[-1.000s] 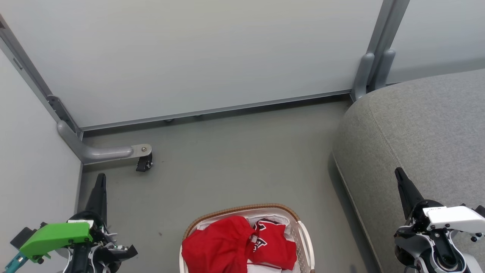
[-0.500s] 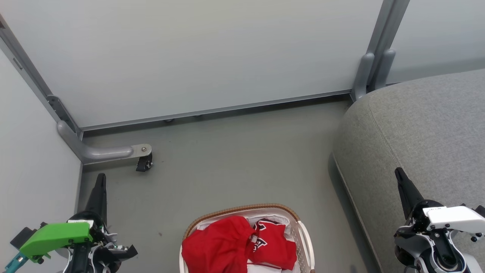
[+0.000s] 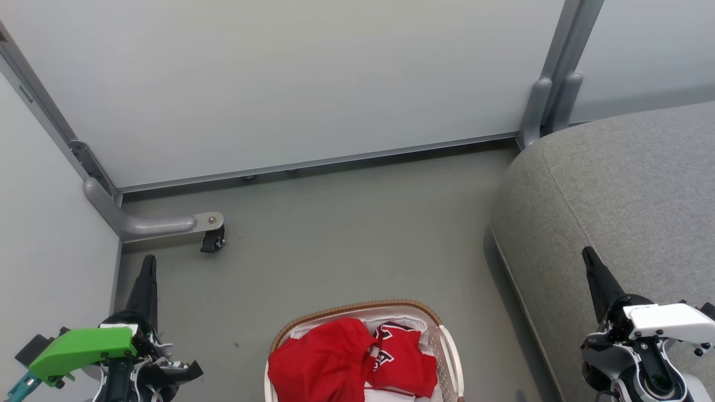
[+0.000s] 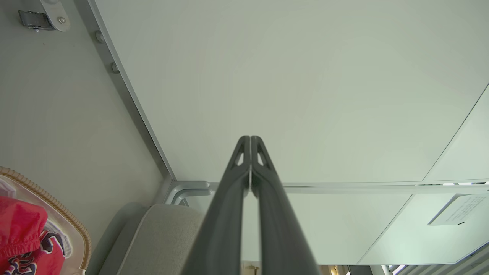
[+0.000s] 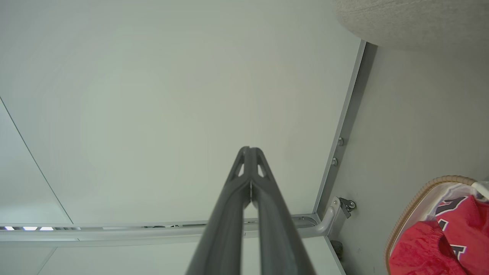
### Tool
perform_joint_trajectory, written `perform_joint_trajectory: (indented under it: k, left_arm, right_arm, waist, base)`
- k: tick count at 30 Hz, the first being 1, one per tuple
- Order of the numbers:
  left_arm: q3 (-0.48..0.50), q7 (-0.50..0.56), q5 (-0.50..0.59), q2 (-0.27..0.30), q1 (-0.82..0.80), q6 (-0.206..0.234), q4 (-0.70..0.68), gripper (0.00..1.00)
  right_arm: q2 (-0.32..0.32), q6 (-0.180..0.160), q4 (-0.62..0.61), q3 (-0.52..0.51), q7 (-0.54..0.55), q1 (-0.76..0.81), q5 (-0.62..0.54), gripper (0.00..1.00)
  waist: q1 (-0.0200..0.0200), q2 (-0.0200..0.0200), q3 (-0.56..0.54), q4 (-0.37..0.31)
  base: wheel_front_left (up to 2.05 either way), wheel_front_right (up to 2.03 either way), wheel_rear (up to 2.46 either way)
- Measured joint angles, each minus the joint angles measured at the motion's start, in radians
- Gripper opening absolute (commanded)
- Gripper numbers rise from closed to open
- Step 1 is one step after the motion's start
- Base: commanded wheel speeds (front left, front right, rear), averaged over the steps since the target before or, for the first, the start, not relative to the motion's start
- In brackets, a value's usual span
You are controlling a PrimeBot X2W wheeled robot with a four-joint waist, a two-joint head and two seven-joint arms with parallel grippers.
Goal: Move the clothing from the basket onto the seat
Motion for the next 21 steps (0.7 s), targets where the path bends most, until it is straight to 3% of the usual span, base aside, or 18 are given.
perform_joint_trajectory:
  k: [21]
  left_arm:
    - [0.0, 0.0, 0.0, 0.0, 0.0, 0.0, 0.0, 0.0]
  right_arm:
    - [0.001, 0.0, 0.0, -0.001, 0.001, 0.0, 0.0, 0.0]
  waist:
    - [0.0, 0.0, 0.0, 0.0]
  base:
    - [0.0, 0.0, 0.0]
